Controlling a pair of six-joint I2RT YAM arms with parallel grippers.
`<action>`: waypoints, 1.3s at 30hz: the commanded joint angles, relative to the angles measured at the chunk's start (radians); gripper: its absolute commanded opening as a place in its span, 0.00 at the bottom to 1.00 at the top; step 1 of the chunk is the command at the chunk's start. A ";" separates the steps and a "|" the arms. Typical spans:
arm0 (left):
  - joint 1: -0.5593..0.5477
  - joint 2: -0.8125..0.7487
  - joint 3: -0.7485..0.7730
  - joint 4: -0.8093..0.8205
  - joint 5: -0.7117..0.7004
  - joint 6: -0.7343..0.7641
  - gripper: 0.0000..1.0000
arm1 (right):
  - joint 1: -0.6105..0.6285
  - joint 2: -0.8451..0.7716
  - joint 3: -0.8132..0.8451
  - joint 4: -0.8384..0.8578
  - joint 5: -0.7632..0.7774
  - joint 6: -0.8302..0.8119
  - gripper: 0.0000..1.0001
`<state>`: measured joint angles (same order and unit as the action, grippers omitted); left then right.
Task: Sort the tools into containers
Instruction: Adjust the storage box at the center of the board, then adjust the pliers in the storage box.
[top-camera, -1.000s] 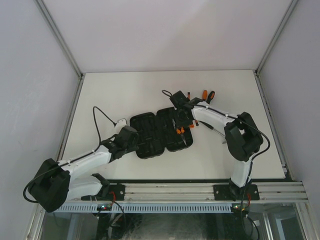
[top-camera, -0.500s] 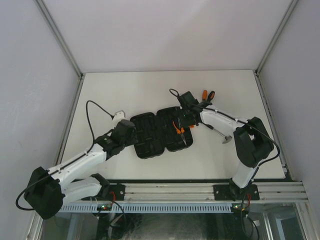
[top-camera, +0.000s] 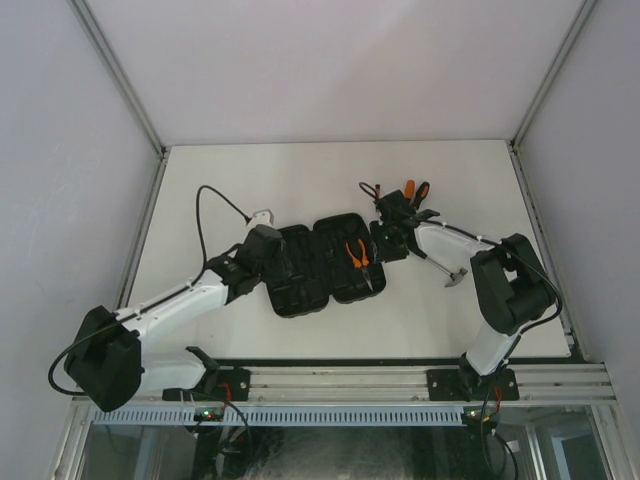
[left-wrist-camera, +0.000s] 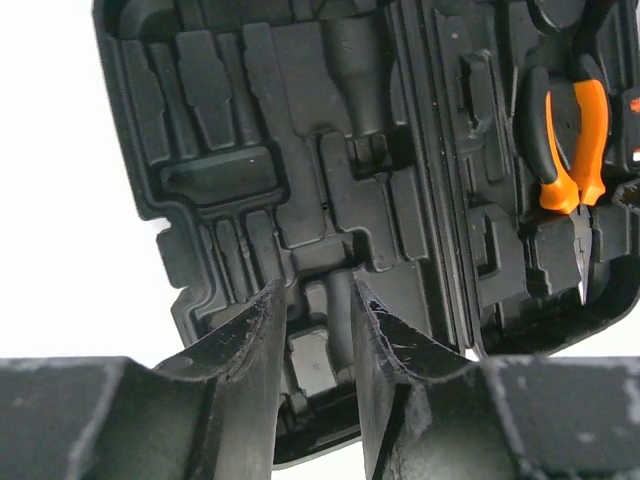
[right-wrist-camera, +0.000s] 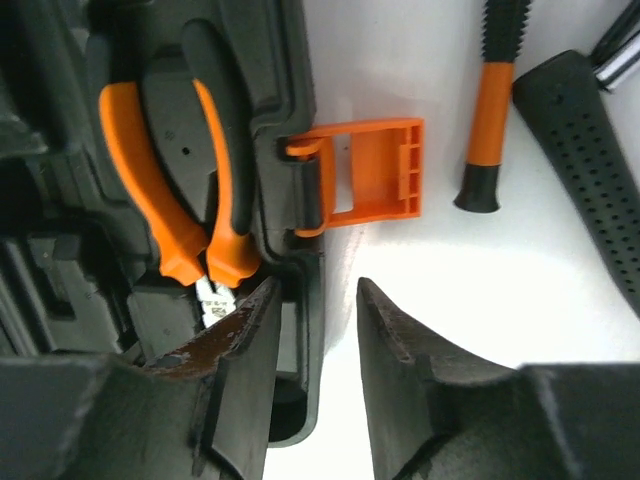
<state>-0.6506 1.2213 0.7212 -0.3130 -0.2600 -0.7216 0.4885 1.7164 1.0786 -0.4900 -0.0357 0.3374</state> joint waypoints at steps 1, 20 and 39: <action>-0.009 0.011 0.072 0.054 0.057 0.045 0.36 | 0.004 -0.060 -0.022 0.070 -0.092 -0.008 0.33; -0.028 0.155 0.215 0.072 0.118 0.116 0.35 | 0.115 -0.216 -0.125 0.023 0.020 0.072 0.36; -0.106 0.345 0.361 0.095 0.121 0.116 0.24 | 0.095 -0.091 0.009 0.137 -0.076 0.126 0.23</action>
<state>-0.7509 1.5509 1.0122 -0.2516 -0.1455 -0.6075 0.5831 1.5898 1.0306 -0.3965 -0.0837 0.4358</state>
